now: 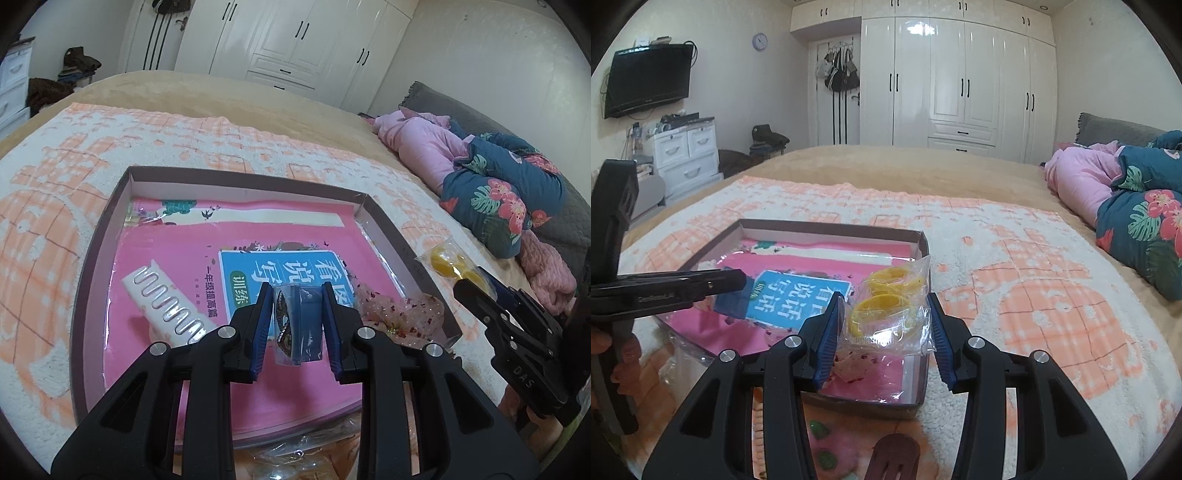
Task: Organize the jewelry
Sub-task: 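Carry the yellow hair ties over the box with the right tool while the left tool carries the blue clip, then release the blue clip into the box with the left tool while the right tool releases the hair ties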
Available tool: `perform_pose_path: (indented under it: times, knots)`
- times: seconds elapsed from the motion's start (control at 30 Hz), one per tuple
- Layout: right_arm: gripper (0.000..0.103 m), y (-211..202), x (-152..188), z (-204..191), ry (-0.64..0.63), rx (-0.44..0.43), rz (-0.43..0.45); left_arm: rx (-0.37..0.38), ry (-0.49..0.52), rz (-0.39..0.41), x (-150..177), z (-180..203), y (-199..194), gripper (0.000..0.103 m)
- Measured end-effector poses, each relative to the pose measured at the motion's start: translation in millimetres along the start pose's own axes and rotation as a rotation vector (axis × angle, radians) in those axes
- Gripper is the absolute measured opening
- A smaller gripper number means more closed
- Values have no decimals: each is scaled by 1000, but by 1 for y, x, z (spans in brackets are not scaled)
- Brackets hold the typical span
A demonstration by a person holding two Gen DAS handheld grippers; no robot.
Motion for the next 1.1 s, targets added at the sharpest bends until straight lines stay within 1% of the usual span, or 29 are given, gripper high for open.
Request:
perform_pose_path:
  times: [0.3,0.53,0.8,1.03,1.1]
  knots:
    - [43,22,4,-2,-27,-4,-51,-2,-9,-12,3,-5,3,19]
    - [43,40,13,5,3,-7,-125,-4,-14,-23,5,-8,6,19]
    - [46,41,17,2,20,-28,-142,-5,-25,-20,7,-11,3,19]
    - [53,34,16,2,44,-36,-134,-5,-37,-11,5,-15,-2,19]
    - [58,32,15,2,47,-37,-126,-5,-40,-7,5,-16,-4,19]
Point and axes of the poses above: each gripper's, at about its wrist camera, not at the fingertips, and y roughly the way its jaws point, z to its right, x to its underside, the point moved 9 cm from there along y, roughly the way its jaws point, and after that the axes turned 1 degree about y, right-handed, at the moved point
